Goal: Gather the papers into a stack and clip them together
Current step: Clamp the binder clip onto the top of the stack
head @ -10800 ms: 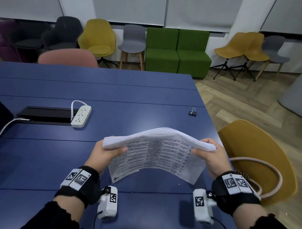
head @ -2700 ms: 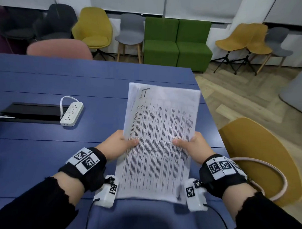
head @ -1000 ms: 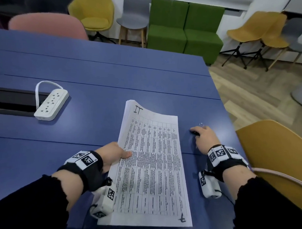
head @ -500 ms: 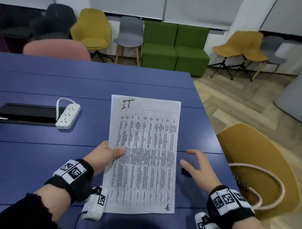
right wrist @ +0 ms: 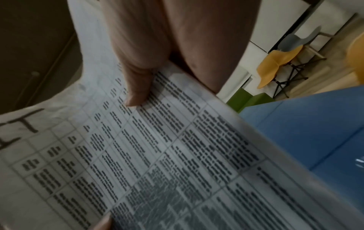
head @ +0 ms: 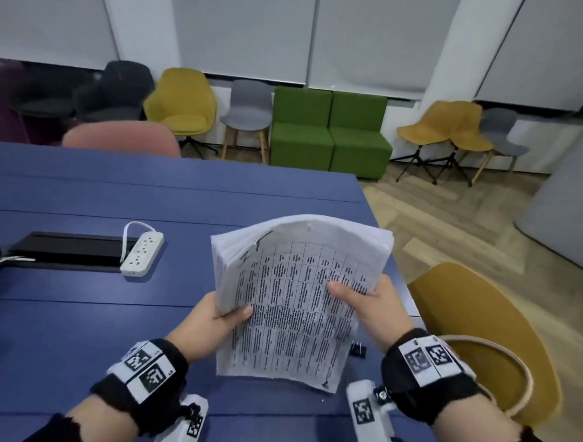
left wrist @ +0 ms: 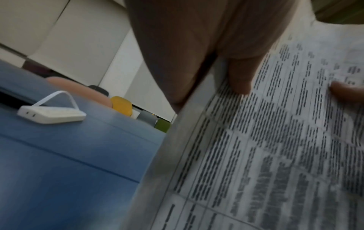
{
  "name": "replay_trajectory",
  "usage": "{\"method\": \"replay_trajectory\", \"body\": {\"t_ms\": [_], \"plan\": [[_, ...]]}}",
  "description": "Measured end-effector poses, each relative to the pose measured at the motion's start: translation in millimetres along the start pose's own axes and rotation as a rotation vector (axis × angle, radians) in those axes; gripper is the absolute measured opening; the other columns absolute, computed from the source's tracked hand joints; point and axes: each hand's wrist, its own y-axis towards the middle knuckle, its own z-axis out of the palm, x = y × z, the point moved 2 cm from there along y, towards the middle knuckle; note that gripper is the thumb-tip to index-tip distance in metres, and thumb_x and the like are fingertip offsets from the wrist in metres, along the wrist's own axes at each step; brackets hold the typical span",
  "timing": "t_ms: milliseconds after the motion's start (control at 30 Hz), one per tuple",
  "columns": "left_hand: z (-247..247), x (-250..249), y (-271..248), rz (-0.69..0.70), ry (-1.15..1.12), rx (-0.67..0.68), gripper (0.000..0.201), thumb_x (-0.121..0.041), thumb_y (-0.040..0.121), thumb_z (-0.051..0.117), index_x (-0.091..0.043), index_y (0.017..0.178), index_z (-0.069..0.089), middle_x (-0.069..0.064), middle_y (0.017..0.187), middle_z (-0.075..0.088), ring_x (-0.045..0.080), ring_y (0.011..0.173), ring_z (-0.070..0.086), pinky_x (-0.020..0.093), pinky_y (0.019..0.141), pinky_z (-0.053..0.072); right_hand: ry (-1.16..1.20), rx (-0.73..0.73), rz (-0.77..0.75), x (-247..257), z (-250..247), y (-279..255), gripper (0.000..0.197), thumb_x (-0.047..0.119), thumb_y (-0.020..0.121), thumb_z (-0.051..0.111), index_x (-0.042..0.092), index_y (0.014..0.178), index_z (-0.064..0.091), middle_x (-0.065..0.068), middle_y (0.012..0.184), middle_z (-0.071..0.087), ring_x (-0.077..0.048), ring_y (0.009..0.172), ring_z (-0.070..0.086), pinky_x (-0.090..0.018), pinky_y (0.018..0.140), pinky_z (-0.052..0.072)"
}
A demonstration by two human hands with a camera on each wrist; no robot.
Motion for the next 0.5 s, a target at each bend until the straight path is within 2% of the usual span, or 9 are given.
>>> {"method": "replay_trajectory", "body": {"t_ms": [67, 100, 167, 267, 400, 500], "plan": [[4.3, -0.5, -3.5, -0.013, -0.055, 0.001, 0.020, -0.009, 0.092, 0.062, -0.028, 0.100, 0.065, -0.018, 0.099, 0.075, -0.001, 0.096, 0.068, 0.027, 0.088, 0.051, -0.049, -0.013, 0.042, -12.4, 1.9, -2.9, 0.027, 0.003, 0.079, 0.070, 0.028, 0.089, 0.070, 0.014, 0.093, 0.075, -0.003, 0.094, 0.069, -0.031, 0.091, 0.051], [6.0, -2.7, -4.5, -0.013, -0.076, 0.004, 0.023, -0.007, 0.091, 0.062, -0.028, 0.100, 0.064, -0.022, 0.097, 0.074, -0.003, 0.095, 0.068, 0.024, 0.086, 0.051, -0.058, -0.019, 0.063, -18.4, 2.4, -4.1, 0.029, 0.002, 0.079, 0.070, 0.028, 0.090, 0.069, 0.015, 0.092, 0.075, -0.001, 0.093, 0.069, -0.031, 0.092, 0.051], [7.0, -8.9, -3.1, 0.006, -0.093, 0.000, 0.022, -0.009, 0.092, 0.062, -0.027, 0.103, 0.066, -0.019, 0.101, 0.074, 0.001, 0.098, 0.069, 0.028, 0.089, 0.052, -0.058, -0.020, 0.083, -24.5, 2.6, -5.8, 0.030, -0.001, 0.080, 0.069, 0.027, 0.091, 0.068, 0.015, 0.092, 0.075, -0.002, 0.093, 0.069, -0.031, 0.093, 0.051], [5.6, -24.6, 0.8, 0.047, -0.147, -0.015, 0.020, -0.013, 0.092, 0.062, -0.023, 0.108, 0.068, -0.008, 0.108, 0.075, 0.010, 0.104, 0.069, 0.036, 0.097, 0.049, -0.056, 0.000, 0.071, -20.0, -0.8, -5.8, 0.031, -0.003, 0.077, 0.071, 0.023, 0.094, 0.068, 0.007, 0.095, 0.075, -0.009, 0.095, 0.070, -0.033, 0.089, 0.053], [2.9, -51.6, 1.9, 0.175, -0.205, -0.005, 0.028, -0.020, 0.085, 0.065, -0.019, 0.113, 0.068, -0.002, 0.113, 0.073, 0.014, 0.109, 0.067, 0.035, 0.097, 0.049, 0.074, 0.018, -0.013, 3.4, -2.9, -4.8, 0.039, 0.000, 0.068, 0.078, 0.011, 0.105, 0.067, -0.008, 0.102, 0.074, -0.023, 0.099, 0.069, -0.034, 0.085, 0.055], [-3.1, -67.6, 3.4, 0.250, -0.226, -0.022, 0.034, -0.020, 0.084, 0.063, -0.013, 0.117, 0.067, 0.005, 0.115, 0.072, 0.021, 0.112, 0.066, 0.037, 0.097, 0.049, 0.105, -0.021, -0.107, 25.2, -2.9, -1.0, 0.033, 0.007, 0.065, 0.079, 0.012, 0.096, 0.068, -0.005, 0.091, 0.073, -0.018, 0.085, 0.069, -0.027, 0.074, 0.054]]}}
